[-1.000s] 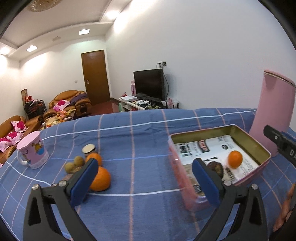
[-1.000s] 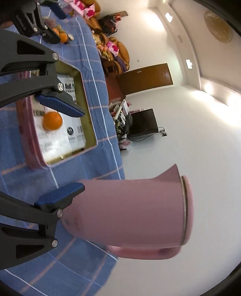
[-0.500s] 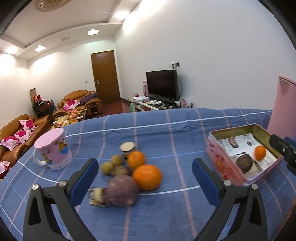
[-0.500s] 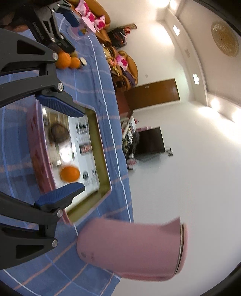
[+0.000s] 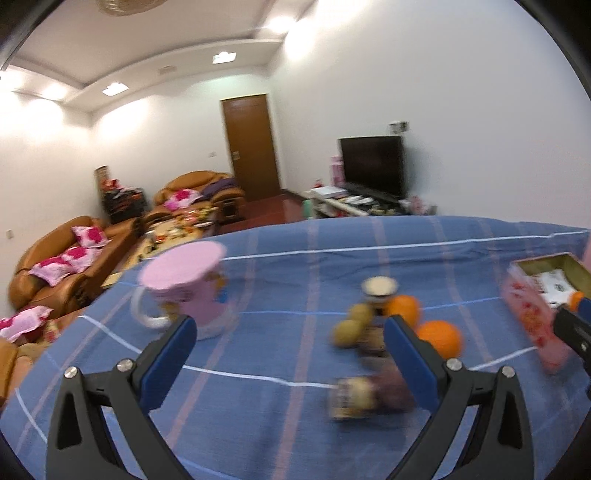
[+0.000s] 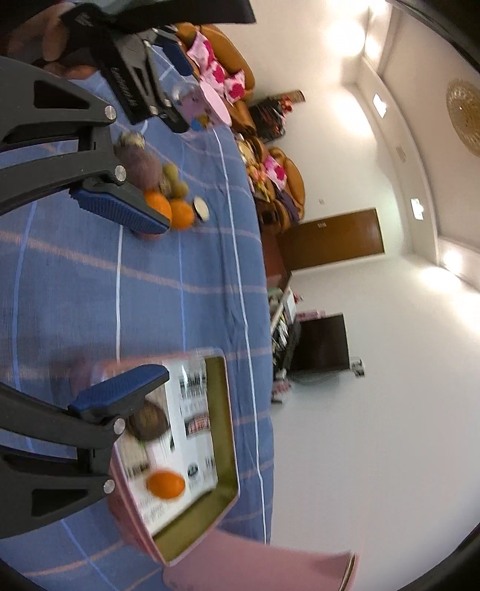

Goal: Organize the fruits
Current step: 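Move both grippers back toward the fruit pile, then grasp the purple turnip with the right gripper while the left gripper grasps the small jar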

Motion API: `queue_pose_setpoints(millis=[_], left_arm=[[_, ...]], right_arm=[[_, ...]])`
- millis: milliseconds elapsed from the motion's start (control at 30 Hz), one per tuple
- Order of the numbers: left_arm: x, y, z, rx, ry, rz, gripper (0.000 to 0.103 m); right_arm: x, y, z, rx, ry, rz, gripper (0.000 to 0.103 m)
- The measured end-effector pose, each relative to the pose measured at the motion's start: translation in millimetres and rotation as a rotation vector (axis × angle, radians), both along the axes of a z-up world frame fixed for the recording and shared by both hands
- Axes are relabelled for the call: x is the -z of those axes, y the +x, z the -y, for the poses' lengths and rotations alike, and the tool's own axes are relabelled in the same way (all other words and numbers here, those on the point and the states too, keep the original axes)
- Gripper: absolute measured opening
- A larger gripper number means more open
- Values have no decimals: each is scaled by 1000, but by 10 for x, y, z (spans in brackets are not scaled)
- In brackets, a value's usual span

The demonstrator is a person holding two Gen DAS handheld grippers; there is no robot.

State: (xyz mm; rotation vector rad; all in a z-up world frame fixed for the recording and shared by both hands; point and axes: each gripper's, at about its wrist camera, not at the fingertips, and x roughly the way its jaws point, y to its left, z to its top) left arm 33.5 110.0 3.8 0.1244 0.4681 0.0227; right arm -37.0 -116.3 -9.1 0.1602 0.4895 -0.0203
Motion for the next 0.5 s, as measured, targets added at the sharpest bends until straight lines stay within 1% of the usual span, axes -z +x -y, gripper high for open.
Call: queue_pose_setpoints(millis=[133,267,400,467,500], left_arm=[[-20,99,-288,-72,-7,-13,103],[-35,180,-541,-146,-56,-38,103],[-32,205,-691,-174,-121,-60,103],[-23,212,-725,-185,-129,-64,103],[-24,212,-727,-189,-129,-66,103]], right_arm=[[60,111,-249,-64,27,-42,74],[135,219,-499,-150,65,-92,74],[202,362,-668,-204,116,-144,74],[268,471,-738,-223,153,-187,74],[296,512,-759,-223,166,-203,71]])
